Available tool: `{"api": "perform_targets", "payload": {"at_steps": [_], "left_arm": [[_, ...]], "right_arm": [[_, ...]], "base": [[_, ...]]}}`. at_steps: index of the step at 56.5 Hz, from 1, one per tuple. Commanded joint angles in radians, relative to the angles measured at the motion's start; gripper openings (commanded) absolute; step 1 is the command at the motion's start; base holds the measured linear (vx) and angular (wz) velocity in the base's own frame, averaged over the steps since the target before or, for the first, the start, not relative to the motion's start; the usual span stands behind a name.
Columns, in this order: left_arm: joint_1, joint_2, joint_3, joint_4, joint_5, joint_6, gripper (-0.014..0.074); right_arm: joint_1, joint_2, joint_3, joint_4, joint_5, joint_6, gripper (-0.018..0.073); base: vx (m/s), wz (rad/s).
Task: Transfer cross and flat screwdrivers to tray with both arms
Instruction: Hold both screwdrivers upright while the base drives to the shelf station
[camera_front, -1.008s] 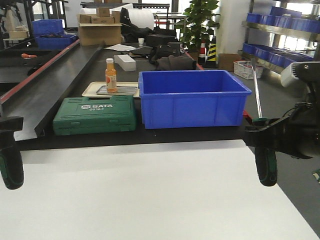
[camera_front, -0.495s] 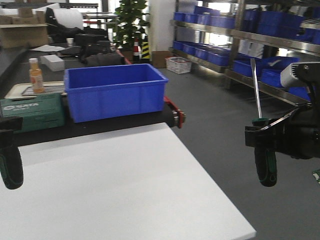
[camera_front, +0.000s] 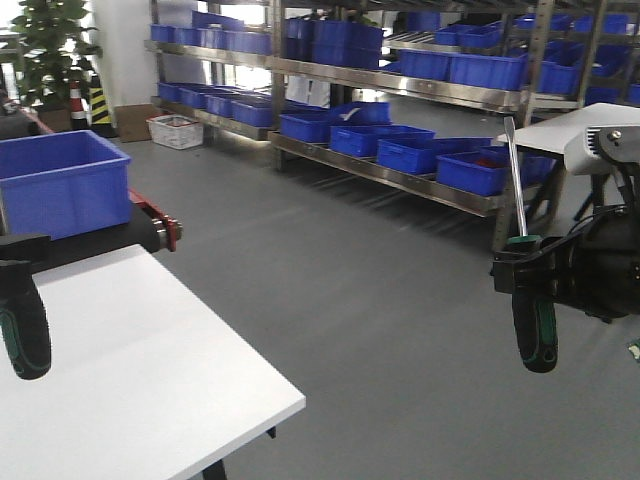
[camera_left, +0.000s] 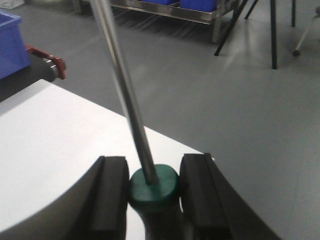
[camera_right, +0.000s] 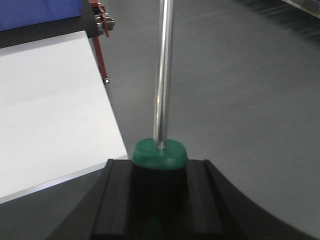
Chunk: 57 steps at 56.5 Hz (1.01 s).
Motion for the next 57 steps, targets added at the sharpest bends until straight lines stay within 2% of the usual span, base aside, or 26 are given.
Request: {"api": "perform_targets", "payload": {"at_steps": [1, 24, 57], "left_arm": [[-0.003, -0.022, -0.031, -0.024, -0.086, -0.001, -0.0006], [-0.003, -0.022, -0.031, -0.024, -0.086, -0.001, -0.0006], [-0.003, -0.022, -0.031, -0.024, -0.086, -0.001, -0.0006]], "right_arm": [[-0.003, -0.028, -0.033, 0.006, -0.085, -0.005, -0.0008], [-0.003, -0.028, -0.033, 0.006, -0.076, -0.005, -0.0008], [-0.003, -0.028, -0.033, 0.006, -0.076, -0.005, -0.0008]], "base": [[-0.10, -0.52], [-0.03, -0.39], [0.10, -0.34]]}}
